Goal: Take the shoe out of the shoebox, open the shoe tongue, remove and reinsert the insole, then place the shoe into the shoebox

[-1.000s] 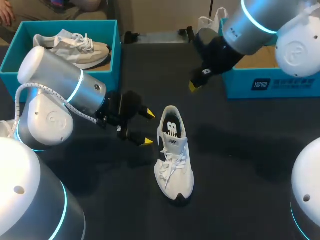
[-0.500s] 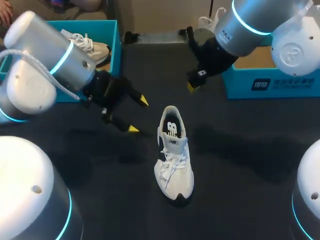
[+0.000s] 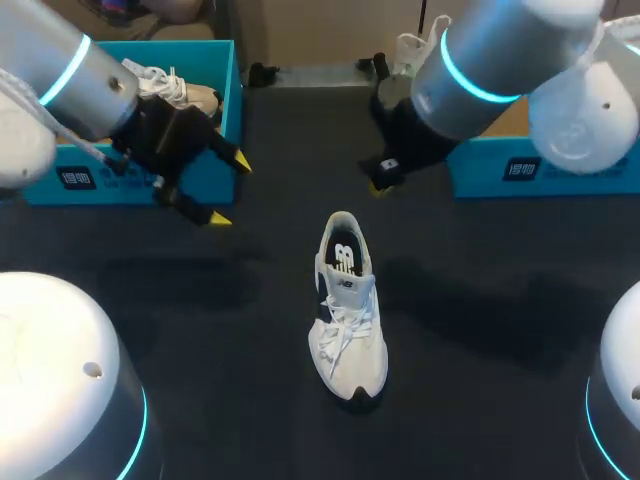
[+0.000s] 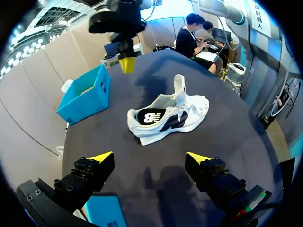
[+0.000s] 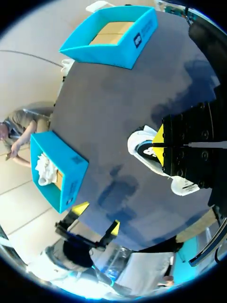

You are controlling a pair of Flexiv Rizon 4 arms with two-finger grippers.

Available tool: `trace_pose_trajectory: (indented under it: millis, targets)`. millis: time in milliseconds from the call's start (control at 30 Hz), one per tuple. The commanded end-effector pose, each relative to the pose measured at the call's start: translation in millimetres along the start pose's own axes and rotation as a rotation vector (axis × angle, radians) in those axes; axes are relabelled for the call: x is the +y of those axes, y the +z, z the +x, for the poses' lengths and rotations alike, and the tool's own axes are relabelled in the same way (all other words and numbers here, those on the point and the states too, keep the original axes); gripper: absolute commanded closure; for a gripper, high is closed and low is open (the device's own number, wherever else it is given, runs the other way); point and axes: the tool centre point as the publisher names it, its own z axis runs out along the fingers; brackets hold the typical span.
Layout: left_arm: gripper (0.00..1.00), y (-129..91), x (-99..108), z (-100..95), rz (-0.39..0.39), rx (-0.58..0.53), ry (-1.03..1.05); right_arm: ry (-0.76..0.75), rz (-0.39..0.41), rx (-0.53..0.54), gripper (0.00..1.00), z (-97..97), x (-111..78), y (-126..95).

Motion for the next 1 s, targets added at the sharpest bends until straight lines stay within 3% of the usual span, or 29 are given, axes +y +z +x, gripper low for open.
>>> trace_pose_trajectory:
  millis: [33,300,633,700,1000]
  targets:
    - [0.0,-31.2,5.7,0.5,-0.005,-0.017,0.003,0.019,0.008,-0.06,1.0,11.9,-2.8,13.0]
    - [0.0,-54.2,20.5,-13.0,-0.014,-0.085,-0.033,0.08,0.026,-0.099,1.0,21.5,-14.1,31.4]
    - [0.0,-54.2,20.5,-13.0,-0.014,-0.085,-0.033,0.132,0.027,-0.196,1.0,33.4,-23.9,45.0]
    - [0.0,-54.2,20.5,-13.0,-0.014,-0.085,-0.033,0.14,-0.021,-0.259,1.0,38.7,-27.7,46.7]
    - [0.0,-54.2,20.5,-13.0,-0.014,-0.085,-0.033,0.14,-0.021,-0.259,1.0,38.7,-27.7,46.7]
